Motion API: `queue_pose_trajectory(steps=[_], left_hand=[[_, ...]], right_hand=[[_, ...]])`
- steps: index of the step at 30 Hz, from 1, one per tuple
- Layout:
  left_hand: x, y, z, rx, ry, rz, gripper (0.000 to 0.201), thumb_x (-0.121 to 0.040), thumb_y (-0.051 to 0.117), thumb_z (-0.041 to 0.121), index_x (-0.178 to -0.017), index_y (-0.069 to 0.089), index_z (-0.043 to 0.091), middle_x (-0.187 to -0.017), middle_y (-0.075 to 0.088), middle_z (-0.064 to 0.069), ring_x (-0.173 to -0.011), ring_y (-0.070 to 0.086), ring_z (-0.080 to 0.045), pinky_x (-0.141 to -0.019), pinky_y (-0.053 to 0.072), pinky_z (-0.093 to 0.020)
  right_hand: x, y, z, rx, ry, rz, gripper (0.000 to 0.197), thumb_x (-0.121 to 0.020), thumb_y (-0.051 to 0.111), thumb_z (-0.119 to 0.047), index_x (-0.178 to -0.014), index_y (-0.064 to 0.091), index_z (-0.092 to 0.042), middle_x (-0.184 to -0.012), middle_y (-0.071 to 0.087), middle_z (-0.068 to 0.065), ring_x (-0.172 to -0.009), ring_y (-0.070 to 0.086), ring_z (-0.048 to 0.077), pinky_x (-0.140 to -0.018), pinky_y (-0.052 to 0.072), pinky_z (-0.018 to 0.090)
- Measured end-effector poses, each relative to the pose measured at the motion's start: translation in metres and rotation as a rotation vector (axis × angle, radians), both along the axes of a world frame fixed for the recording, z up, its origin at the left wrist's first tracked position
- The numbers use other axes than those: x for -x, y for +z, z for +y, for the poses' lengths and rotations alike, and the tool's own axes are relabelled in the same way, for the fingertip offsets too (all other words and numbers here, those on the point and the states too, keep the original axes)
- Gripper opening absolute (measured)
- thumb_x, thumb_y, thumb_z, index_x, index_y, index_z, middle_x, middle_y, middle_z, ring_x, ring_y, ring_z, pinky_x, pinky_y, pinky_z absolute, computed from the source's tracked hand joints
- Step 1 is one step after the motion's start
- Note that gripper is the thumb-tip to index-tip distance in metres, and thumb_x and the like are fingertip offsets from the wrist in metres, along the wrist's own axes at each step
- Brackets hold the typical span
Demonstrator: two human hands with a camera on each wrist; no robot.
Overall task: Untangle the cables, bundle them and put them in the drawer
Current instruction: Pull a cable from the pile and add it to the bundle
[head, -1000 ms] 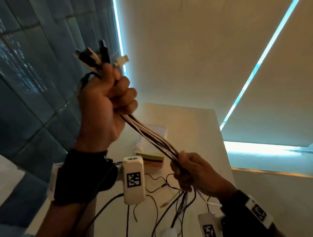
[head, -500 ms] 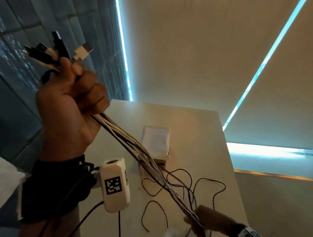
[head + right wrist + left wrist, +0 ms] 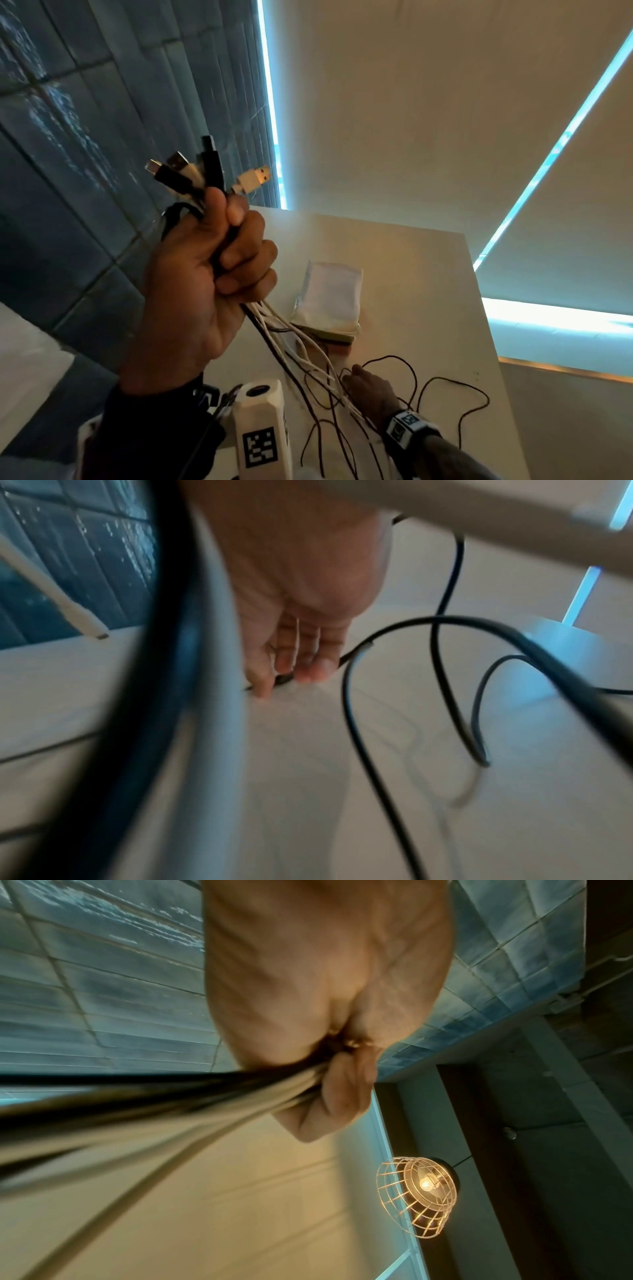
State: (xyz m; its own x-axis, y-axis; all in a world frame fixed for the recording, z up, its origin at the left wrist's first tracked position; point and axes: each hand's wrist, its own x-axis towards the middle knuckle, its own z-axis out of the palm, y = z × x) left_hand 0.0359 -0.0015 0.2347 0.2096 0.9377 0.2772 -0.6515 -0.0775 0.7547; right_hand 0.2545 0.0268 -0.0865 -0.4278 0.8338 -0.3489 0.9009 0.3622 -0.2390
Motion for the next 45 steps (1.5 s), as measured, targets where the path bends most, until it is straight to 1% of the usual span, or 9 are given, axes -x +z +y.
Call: queue_pose_trajectory(steps=[6, 13, 17, 20, 25, 28, 33, 39, 45], left_hand=[[-0.002, -0.013, 0.0, 0.061, 0.1, 0.168, 0.029, -0.092, 0.04, 0.039, -0.074, 0.047, 0.018, -0.052, 0.033, 0.008, -0.038, 0.026, -0.002, -0.038, 0.016, -0.019], [-0.017, -0.039, 0.006, 0.084, 0.2, 0.497, 0.034, -0.089, 0.042, 0.039, -0.063, 0.055, 0.022, -0.06, 0.049, 0.004, -0.055, 0.051, -0.014, -0.053, 0.043, -0.023], [-0.024, -0.049, 0.006, 0.101, 0.292, 0.924, 0.033, -0.086, 0.042, 0.054, -0.093, 0.064, 0.03, -0.095, 0.067, 0.016, -0.1, 0.061, -0.01, -0.091, 0.044, -0.028], [-0.03, -0.052, 0.003, 0.127, 0.146, 1.084, 0.031, -0.098, 0.041, 0.044, -0.124, 0.055, 0.033, -0.109, 0.059, 0.022, -0.109, 0.052, 0.001, -0.087, 0.034, -0.015], [-0.038, -0.05, -0.004, 0.071, 0.126, 0.765, 0.031, -0.093, 0.04, 0.044, -0.088, 0.066, 0.029, -0.077, 0.069, 0.008, -0.085, 0.066, -0.007, -0.089, 0.042, -0.028], [-0.039, -0.049, -0.003, 0.06, 0.115, 0.448, 0.039, -0.092, 0.038, 0.038, -0.059, 0.055, 0.027, -0.061, 0.047, 0.004, -0.062, 0.05, -0.014, -0.071, 0.048, -0.032], [-0.033, -0.042, -0.004, 0.067, 0.122, 0.131, 0.031, -0.085, 0.05, 0.041, -0.065, 0.048, 0.017, -0.06, 0.038, 0.004, -0.048, 0.036, -0.01, -0.047, 0.041, -0.025], [-0.025, -0.038, -0.009, 0.014, 0.215, 0.121, 0.031, -0.088, 0.047, 0.043, -0.073, 0.044, 0.016, -0.059, 0.032, 0.006, -0.042, 0.025, -0.004, -0.038, 0.023, -0.018], [-0.021, -0.029, -0.016, 0.012, 0.39, 0.214, 0.028, -0.094, 0.04, 0.038, -0.076, 0.044, 0.017, -0.057, 0.032, 0.008, -0.043, 0.021, -0.004, -0.038, 0.018, -0.019]], right_hand=[[-0.004, 0.019, 0.0, -0.013, 0.081, -0.035, 0.025, -0.095, 0.045, -0.022, -0.115, 0.052, -0.01, -0.123, 0.053, 0.011, -0.109, 0.052, 0.032, -0.082, 0.045, 0.041], [-0.01, 0.141, 0.041, 0.045, 0.017, 0.627, 0.008, -0.084, 0.066, -0.019, -0.078, 0.065, -0.013, -0.078, 0.064, 0.0, -0.068, 0.057, 0.005, -0.062, 0.049, 0.021], [0.001, 0.225, 0.049, 0.16, 0.086, 0.797, 0.012, -0.089, 0.066, -0.01, -0.081, 0.066, -0.02, -0.072, 0.065, -0.009, -0.063, 0.057, 0.001, -0.06, 0.047, 0.015], [0.007, 0.261, 0.049, 0.131, 0.082, 0.951, 0.008, -0.089, 0.065, -0.013, -0.082, 0.066, -0.015, -0.069, 0.065, -0.011, -0.062, 0.057, 0.006, -0.064, 0.049, 0.022], [0.021, 0.266, 0.043, 0.169, -0.008, 1.257, 0.026, -0.087, 0.063, -0.018, -0.091, 0.064, 0.008, -0.082, 0.06, 0.034, -0.069, 0.058, 0.03, -0.071, 0.051, 0.043], [0.029, 0.256, 0.032, 0.33, -0.031, 1.394, 0.017, -0.097, 0.051, -0.015, -0.093, 0.063, -0.003, -0.083, 0.063, 0.018, -0.075, 0.061, 0.027, -0.073, 0.052, 0.038], [0.029, 0.227, 0.013, 0.523, 0.023, 1.255, 0.02, -0.097, 0.051, -0.022, -0.095, 0.065, -0.008, -0.088, 0.064, 0.008, -0.083, 0.059, 0.025, -0.083, 0.047, 0.047], [0.023, 0.21, -0.005, 0.53, 0.122, 1.202, 0.013, -0.093, 0.057, -0.003, -0.104, 0.063, -0.001, -0.096, 0.067, 0.006, -0.088, 0.061, 0.019, -0.084, 0.05, 0.036], [0.03, 0.183, -0.027, 0.535, 0.05, 1.212, 0.008, -0.088, 0.066, -0.018, -0.094, 0.068, -0.012, -0.089, 0.066, 0.002, -0.084, 0.059, 0.02, -0.079, 0.05, 0.041]])
